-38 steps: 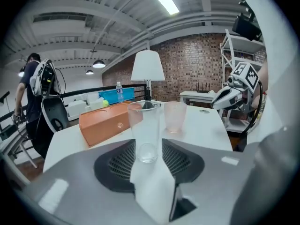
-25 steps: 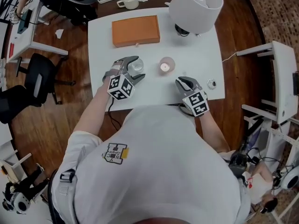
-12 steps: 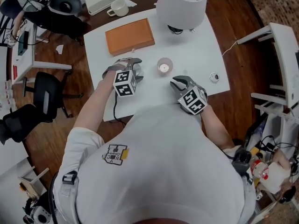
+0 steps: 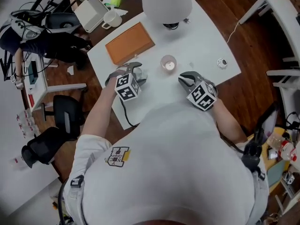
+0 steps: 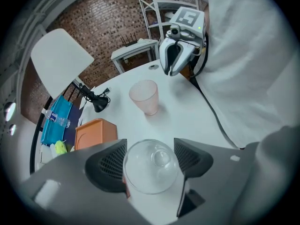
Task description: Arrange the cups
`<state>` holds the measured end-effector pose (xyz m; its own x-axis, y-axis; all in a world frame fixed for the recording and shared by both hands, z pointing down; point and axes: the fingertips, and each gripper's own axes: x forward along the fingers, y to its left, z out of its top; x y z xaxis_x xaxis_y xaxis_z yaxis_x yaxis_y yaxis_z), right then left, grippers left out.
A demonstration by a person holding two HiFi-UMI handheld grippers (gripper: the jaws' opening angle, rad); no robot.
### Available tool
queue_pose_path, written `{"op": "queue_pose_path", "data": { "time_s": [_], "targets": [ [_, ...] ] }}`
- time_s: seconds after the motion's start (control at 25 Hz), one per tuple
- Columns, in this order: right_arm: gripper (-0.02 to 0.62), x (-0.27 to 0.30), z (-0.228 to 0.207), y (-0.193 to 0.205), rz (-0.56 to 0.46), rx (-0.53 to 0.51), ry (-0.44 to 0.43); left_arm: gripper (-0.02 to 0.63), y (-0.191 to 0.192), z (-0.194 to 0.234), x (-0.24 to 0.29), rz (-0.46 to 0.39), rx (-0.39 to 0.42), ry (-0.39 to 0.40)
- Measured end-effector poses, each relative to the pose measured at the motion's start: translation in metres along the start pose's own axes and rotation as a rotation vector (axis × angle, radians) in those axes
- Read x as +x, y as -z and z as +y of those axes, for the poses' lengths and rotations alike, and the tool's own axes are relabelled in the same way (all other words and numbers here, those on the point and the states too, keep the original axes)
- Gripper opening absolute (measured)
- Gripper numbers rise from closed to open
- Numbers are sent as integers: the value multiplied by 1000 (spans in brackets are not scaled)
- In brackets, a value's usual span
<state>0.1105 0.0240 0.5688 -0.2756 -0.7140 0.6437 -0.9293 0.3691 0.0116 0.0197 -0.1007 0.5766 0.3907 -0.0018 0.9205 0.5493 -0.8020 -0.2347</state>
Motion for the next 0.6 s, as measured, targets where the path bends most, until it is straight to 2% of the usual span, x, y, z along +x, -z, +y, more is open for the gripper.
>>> {"op": "queue_pose_path", "data": {
  "time_s": [0.28, 0.48, 0.6],
  "targets": [
    [32, -8, 3, 5, -18, 23, 28, 316, 3, 43, -43, -1, -12, -31],
    [28, -11, 3, 2, -45, 42, 52, 316, 14, 90, -72, 40, 6, -61],
    [28, -12, 1, 1, -59, 56, 64, 316, 25, 117, -82, 61, -13, -73]
  ]
}}
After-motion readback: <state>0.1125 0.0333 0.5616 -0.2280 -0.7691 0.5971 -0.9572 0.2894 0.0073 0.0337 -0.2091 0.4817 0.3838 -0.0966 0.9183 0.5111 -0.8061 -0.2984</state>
